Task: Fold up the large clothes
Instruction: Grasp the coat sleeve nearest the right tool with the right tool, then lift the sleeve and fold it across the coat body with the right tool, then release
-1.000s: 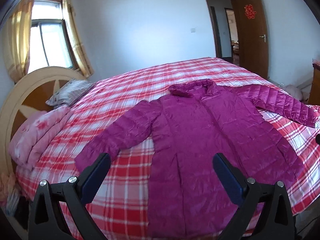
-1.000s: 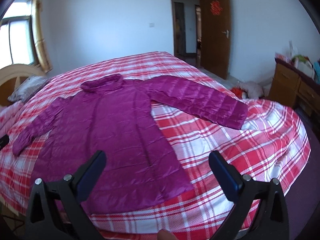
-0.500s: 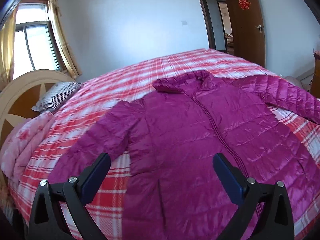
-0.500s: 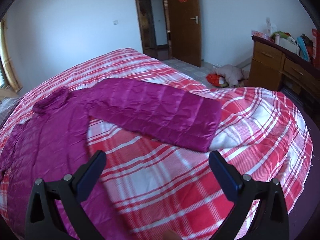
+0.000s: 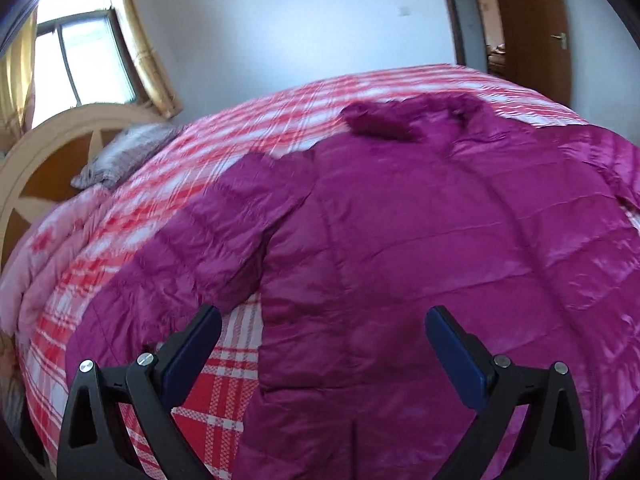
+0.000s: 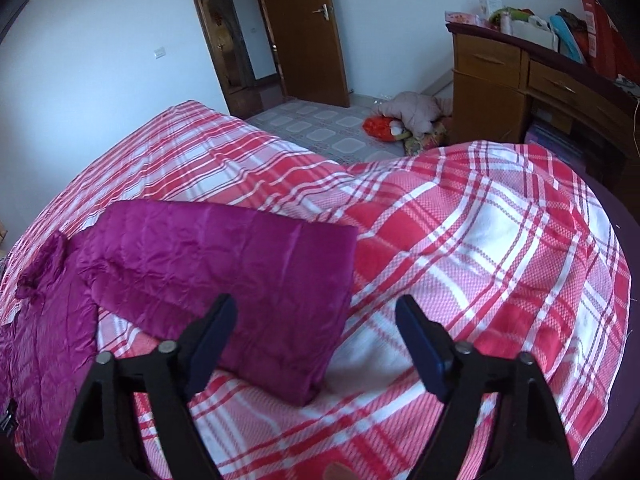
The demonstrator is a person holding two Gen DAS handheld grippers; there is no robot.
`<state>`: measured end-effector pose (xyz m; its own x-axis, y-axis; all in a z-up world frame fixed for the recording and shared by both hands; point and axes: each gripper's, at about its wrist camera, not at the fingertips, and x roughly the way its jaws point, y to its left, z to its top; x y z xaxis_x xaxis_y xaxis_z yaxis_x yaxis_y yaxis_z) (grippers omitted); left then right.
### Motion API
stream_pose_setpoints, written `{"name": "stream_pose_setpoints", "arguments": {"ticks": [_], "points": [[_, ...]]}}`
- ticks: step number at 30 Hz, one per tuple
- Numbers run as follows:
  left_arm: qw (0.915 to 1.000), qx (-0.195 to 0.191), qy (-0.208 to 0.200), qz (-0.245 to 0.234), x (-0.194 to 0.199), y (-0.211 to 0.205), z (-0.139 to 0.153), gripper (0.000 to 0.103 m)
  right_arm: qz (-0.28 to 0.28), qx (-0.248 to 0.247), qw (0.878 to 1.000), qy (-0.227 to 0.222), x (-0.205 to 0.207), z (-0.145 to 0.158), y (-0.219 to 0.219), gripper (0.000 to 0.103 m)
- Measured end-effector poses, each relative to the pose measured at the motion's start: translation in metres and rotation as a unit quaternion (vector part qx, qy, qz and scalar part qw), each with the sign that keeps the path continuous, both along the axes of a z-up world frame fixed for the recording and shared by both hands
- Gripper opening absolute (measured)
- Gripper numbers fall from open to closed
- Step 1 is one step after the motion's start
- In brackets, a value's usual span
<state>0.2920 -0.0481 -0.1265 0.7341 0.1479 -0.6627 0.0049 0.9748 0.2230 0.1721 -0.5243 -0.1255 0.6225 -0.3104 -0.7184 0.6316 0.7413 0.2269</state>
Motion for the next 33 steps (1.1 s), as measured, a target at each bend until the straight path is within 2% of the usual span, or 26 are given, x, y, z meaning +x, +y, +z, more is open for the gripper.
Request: {"name": "stream_pose_setpoints", "arguments": {"ticks": [6, 7, 8, 11, 14, 18, 22, 30, 33], "points": [[0.9999, -0.004, 0.013, 0.008, 0.006, 0.006, -0.013, 0.102, 0.008, 0.0, 1.0, 0.017, 0.021, -0.01, -0.011, 0.07], [0.9999, -0.005, 0.014, 0.007, 0.007, 0.006, -0.014, 0.102, 0.011, -0.001, 1.0, 0.021, 0.025, -0.013, -0.012, 0.062], [0.9998, -0.005, 0.015, 0.007, 0.007, 0.005, -0.016, 0.102, 0.019, 0.002, 0.999, 0.035, 0.032, -0.019, -0.013, 0.047], [0.9998, -0.009, 0.019, 0.006, 0.007, 0.004, -0.02, 0.102, 0.035, -0.012, 0.998, 0.057, 0.04, -0.027, -0.008, 0.025], [0.9997, -0.012, 0.02, 0.004, 0.008, 0.005, -0.019, 0.102, 0.048, -0.013, 0.998, 0.043, 0.039, -0.023, -0.006, 0.014], [0.9997, -0.017, 0.016, -0.001, 0.005, 0.006, -0.013, 0.102, 0.043, -0.01, 0.999, 0.014, 0.033, -0.004, -0.01, 0.012], [0.9996, -0.027, 0.009, -0.004, 0.001, 0.009, -0.003, 0.102, 0.046, -0.042, 0.998, -0.014, 0.034, 0.035, -0.005, 0.011], [0.9991, -0.04, -0.008, -0.013, -0.008, 0.012, 0.018, 0.102, 0.107, -0.118, 0.984, -0.075, 0.056, 0.134, 0.052, 0.011], [0.9987, -0.047, -0.013, -0.016, -0.01, 0.014, 0.025, 0.102, 0.14, -0.136, 0.977, -0.091, 0.067, 0.16, 0.082, 0.01]]}}
